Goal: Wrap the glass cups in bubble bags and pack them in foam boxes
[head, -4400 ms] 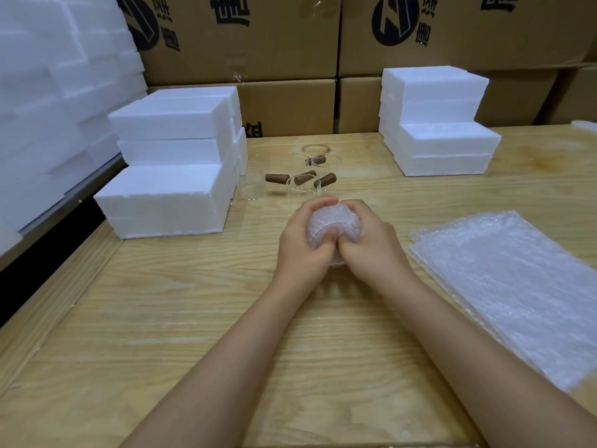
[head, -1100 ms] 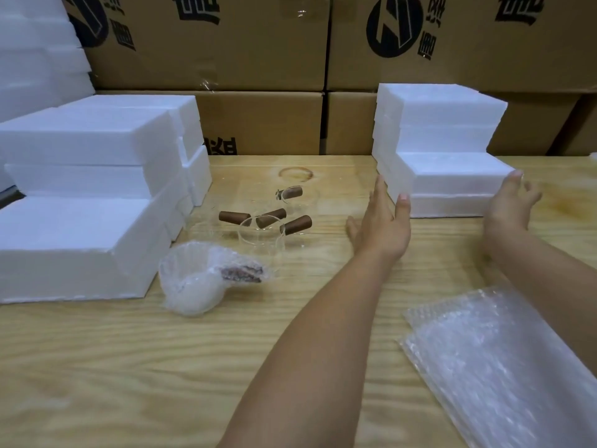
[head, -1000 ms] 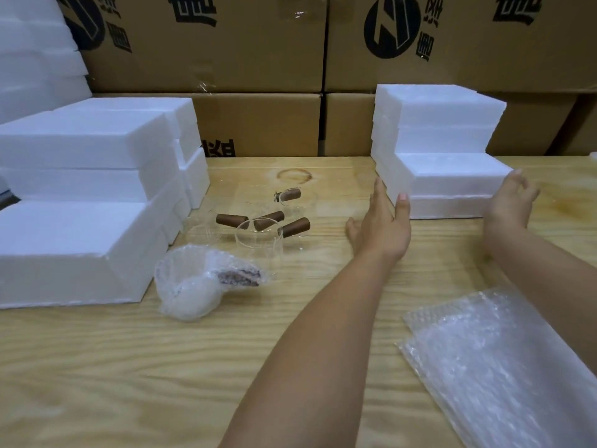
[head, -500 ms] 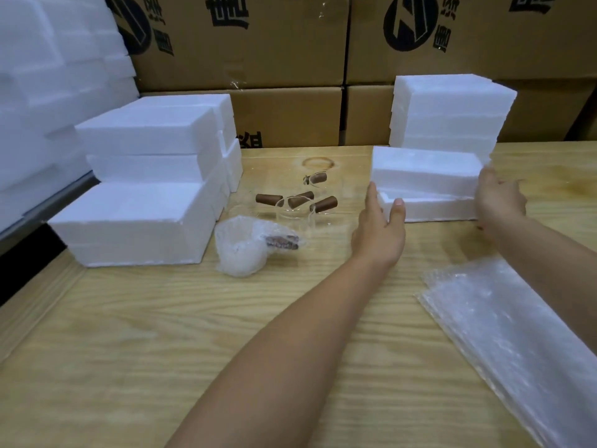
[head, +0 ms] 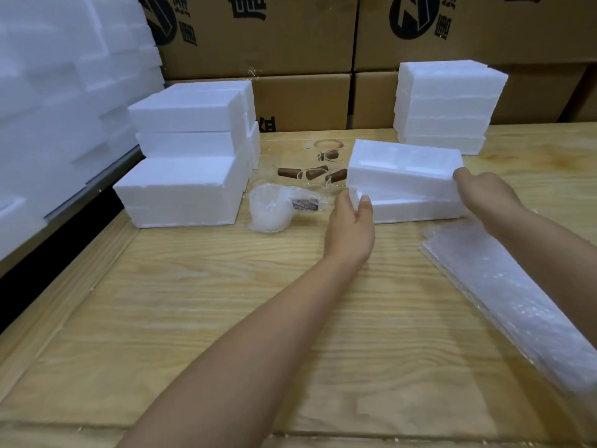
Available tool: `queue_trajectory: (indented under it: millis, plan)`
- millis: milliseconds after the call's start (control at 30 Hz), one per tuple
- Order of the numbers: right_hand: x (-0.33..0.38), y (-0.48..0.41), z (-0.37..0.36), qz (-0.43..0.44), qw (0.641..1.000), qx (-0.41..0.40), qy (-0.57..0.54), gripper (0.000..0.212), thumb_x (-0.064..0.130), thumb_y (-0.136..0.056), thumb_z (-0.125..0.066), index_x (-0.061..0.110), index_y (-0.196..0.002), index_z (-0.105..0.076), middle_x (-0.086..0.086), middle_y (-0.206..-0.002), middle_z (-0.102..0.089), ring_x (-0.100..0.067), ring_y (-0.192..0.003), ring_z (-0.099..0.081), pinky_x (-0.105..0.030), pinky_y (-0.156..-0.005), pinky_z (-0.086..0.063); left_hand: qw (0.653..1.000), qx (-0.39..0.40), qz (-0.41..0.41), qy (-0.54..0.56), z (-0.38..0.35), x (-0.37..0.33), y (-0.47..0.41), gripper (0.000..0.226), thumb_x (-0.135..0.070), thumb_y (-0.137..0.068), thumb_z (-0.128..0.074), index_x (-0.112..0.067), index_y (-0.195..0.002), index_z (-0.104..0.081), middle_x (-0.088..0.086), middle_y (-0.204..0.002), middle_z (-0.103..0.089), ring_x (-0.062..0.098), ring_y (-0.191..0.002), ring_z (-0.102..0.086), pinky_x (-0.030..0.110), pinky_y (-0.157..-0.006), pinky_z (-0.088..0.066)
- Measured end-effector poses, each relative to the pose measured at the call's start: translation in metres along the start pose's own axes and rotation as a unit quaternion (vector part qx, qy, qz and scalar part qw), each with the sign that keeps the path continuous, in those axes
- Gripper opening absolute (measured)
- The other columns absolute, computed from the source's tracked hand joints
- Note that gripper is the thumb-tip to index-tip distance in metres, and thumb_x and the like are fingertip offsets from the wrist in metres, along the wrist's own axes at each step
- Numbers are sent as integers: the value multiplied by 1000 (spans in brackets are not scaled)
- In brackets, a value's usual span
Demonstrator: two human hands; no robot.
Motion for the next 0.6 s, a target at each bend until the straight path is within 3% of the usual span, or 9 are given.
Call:
queue_trajectory:
  millis: [67, 133, 233, 300, 367, 433, 467, 533, 600]
  plan:
    - [1, 2, 1, 28, 999, -4, -45, 49, 40, -90, -38, 5, -124, -45, -8, -101, -49, -31, -93, -47, -36, -73, -35, 1000, -4, -3, 1, 5, -4, -2, 50, -40, -104, -31, -27, -151, -23, 0, -151, -39, 20, -133, -40, 32, -106, -30]
    - [4, 5, -1, 71, 992, 4, -101, 28, 28, -88, -43, 12, -110, -51, -1, -91, -46, -24, -84, -41, -32, -67, -31, 1000, -15, 4, -5, 10, -9, -7, 47, -40, -104, -29, -29, -150, -30, -3, -150, -40, 19, -138, -35, 32, -107, -29]
    - [11, 10, -3, 90, 983, 16, -158, 2, 13, -79, -43, 14, -78, -44, -1, -69, -31, -20, -68, -29, -32, -57, -19, 1000, -25, 14, -2, 14, -16, -11, 42, -40, -104, -30, -22, -133, -54, -2, -128, -57, 20, -126, -47, 27, -93, -35]
    - [12, 13, -4, 83, 978, 7, -193, 11, 10, -73, -43, 17, -68, -36, 0, -65, -24, -19, -62, -22, -32, -56, -14, 1000, -24, 1, 12, 15, -17, -9, 39, -37, -104, -31, -22, -130, -57, -6, -127, -60, 12, -120, -50, 25, -95, -34]
    - [12, 16, -6, 74, 974, -6, -214, 13, 13, -69, -45, 20, -65, -35, 3, -64, -24, -18, -62, -24, -28, -54, -15, 999, -28, -38, 12, 15, -17, -6, 32, -34, -104, -33, -25, -121, -58, -12, -110, -62, 5, -102, -53, 25, -89, -34]
    - [11, 19, -10, 76, 973, -23, -217, 10, 17, -74, -52, 26, -79, -53, 6, -75, -41, -18, -73, -39, -25, -55, -29, 997, -26, -72, -1, 16, -17, -5, 33, -32, -104, -35, -22, -128, -55, -9, -114, -61, 5, -101, -49, 24, -87, -34]
    - [10, 19, -11, 80, 973, -35, -213, 22, 18, -79, -55, 23, -100, -61, 5, -87, -49, -18, -82, -46, -23, -61, -35, 997, -26, -78, -6, 17, -17, -5, 35, -31, -103, -36, -21, -133, -51, -8, -118, -60, 5, -103, -48, 24, -87, -34]
    - [11, 20, -11, 64, 973, -75, -209, 44, 17, -83, -59, 15, -126, -56, 3, -102, -53, -18, -93, -51, -23, -71, -39, 996, -39, -81, 3, 21, -19, -5, 36, -29, -102, -38, -20, -137, -46, -11, -111, -58, 4, -99, -51, 24, -86, -35]
    - [11, 18, -7, 30, 969, -92, -229, 46, 14, -81, -59, 9, -127, -57, 0, -104, -54, -19, -93, -52, -26, -74, -40, 994, -52, -92, 12, 27, -21, -6, 36, -26, -102, -40, -21, -137, -46, -11, -108, -56, 7, -102, -53, 26, -88, -39]
Point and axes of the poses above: each hand's wrist, its own y-axis away from the middle knuckle, its own z-axis out of the back of the hand, x = y × z, the point moved 1 cm from there along -y, towards the middle knuckle
